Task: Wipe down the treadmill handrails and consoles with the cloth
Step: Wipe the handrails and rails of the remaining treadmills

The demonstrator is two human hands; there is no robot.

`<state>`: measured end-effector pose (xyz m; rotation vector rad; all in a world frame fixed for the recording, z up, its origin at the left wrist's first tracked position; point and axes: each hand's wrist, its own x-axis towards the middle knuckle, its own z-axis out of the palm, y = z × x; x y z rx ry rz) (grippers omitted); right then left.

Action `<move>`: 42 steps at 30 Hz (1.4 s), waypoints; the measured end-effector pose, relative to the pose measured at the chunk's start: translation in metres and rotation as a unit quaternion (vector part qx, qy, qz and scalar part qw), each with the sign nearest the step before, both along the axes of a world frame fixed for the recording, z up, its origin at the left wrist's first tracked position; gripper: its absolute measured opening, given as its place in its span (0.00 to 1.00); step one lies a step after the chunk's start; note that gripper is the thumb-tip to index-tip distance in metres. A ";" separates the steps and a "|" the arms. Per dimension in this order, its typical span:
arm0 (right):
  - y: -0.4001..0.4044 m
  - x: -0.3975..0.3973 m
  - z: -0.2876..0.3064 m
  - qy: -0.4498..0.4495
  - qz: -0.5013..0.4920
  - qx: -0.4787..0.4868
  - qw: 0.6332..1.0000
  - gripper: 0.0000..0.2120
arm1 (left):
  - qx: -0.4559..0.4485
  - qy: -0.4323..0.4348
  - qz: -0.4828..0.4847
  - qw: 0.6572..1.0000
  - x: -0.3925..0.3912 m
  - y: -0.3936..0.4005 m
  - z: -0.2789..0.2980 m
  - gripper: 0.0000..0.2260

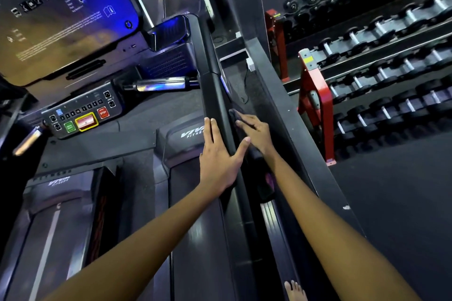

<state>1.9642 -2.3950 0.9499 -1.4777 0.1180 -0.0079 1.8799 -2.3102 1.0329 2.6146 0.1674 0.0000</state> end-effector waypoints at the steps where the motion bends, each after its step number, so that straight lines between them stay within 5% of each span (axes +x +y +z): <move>1: 0.002 0.010 0.004 0.002 -0.003 -0.005 1.000 0.15 | -0.001 0.001 -0.002 1.000 0.000 0.001 0.000 0.43; 24: 0.010 0.057 0.033 -0.077 0.009 -0.055 0.995 0.15 | -0.025 0.004 -0.006 1.000 0.002 0.005 -0.004 0.51; 31: 0.025 0.100 0.062 -0.116 0.066 -0.213 0.968 0.13 | -0.029 -0.002 -0.004 1.000 0.005 0.005 -0.004 0.45; 42: -0.008 0.014 0.068 -0.149 0.114 -0.269 0.945 0.15 | -0.024 -0.002 0.030 0.999 -0.021 -0.004 0.005 0.39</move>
